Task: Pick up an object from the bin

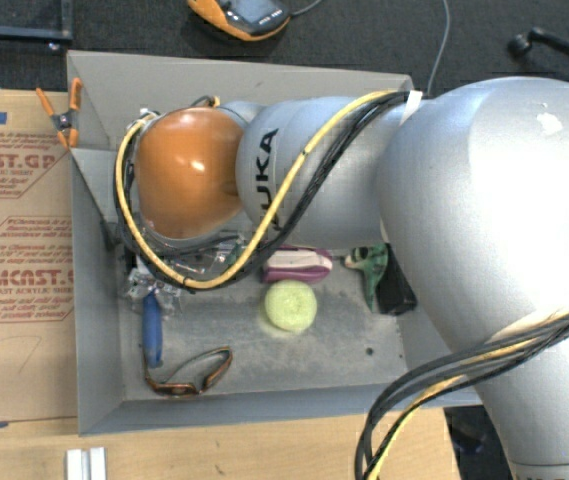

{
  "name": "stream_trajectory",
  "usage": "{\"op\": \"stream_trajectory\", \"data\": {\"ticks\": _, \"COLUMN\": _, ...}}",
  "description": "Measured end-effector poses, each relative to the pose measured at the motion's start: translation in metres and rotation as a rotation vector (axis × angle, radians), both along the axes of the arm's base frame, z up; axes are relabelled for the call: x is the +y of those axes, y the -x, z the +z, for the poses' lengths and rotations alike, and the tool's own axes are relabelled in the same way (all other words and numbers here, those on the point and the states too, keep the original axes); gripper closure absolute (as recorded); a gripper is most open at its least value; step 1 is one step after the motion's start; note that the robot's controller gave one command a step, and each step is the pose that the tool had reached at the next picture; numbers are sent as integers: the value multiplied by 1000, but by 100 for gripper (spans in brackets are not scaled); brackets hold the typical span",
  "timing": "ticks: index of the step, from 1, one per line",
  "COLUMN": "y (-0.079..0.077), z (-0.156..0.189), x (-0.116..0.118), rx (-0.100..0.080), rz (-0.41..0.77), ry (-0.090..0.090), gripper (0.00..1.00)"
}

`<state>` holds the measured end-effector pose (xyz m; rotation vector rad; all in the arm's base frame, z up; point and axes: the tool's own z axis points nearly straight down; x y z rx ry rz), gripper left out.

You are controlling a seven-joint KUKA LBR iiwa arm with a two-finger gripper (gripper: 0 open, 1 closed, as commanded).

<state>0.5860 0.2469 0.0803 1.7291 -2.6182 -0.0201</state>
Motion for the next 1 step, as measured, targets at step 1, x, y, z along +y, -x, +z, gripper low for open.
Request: {"op": "stream_trajectory", "data": {"ticks": 1, "y": -1, "z": 26, "x": 1, "rx": -5, "rz": 0, "ry": -1, "gripper": 100}}
